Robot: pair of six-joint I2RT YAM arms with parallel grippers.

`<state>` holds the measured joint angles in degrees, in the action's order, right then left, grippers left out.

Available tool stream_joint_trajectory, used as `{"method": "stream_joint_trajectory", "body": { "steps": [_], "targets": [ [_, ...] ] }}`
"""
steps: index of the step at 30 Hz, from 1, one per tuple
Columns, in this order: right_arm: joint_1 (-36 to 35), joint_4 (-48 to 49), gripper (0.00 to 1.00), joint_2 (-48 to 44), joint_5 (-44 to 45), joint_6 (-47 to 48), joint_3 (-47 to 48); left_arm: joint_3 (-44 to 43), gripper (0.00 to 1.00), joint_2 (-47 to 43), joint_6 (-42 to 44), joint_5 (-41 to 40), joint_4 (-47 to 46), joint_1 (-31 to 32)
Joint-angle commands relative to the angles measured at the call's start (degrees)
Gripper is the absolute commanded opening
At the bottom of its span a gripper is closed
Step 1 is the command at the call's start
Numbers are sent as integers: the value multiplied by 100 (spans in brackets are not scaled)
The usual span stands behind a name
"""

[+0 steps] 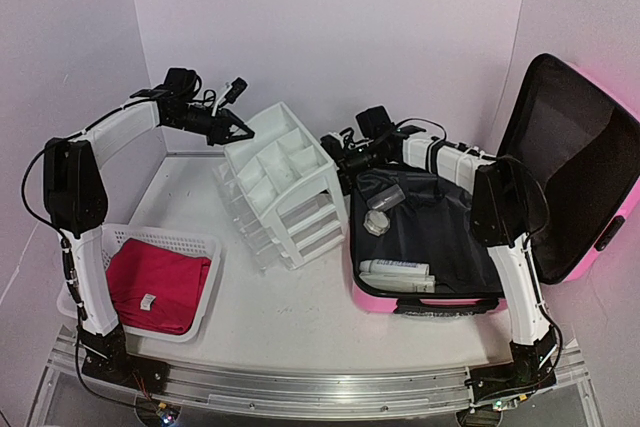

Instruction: Open, take out, and arrange the luggage

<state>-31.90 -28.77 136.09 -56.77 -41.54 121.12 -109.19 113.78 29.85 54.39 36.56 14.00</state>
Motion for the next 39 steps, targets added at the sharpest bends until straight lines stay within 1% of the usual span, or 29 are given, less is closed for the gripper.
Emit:
{"method": "stream_joint_trajectory", "body": {
  "steps": [1,6,10,13,16,19,23,24,25,26,28,30,33,37,39],
  "targets": [
    [115,293,81,-481,340,-78,-186,-240,0,-305,-128,435,-430,119],
    [441,293,91,-1087,752,-123,-687,-33,0,-400,56,447,-454,42],
    [678,293,94,-1363,1081,-172,-971,-64,0,-402,92,482,-473,-81],
    [651,312,94,-1200,1293,-182,-855,-35,0,-449,230,622,-480,-127],
    [496,311,96,-700,1323,-248,-429,68,0,-520,208,749,-673,-123],
    [399,327,98,-392,1448,-317,-128,166,0,-592,273,819,-764,-121],
    [264,320,97,13,1471,-631,310,230,0,-661,318,841,-841,-121],
    [238,326,94,67,1522,-764,337,239,0,-670,320,864,-869,-126],
    [225,358,88,130,1562,-944,354,250,0,-672,320,884,-894,-126],
    [218,466,85,178,1548,-1202,347,269,0,-680,320,894,-926,-126],
    [146,722,85,252,1523,-1504,329,297,0,-669,293,913,-985,-126],
    [84,1057,88,317,1428,-1914,260,306,0,-649,241,921,-1045,-123],
    [12,1633,87,327,1313,-2533,19,318,0,-626,174,879,-1121,-126],
    [-53,2088,84,144,1320,-2894,-291,349,0,-619,127,820,-1155,-127],
    [-26,2177,83,14,1413,-2817,-394,363,0,-620,80,815,-1177,-127]
  ]
}}
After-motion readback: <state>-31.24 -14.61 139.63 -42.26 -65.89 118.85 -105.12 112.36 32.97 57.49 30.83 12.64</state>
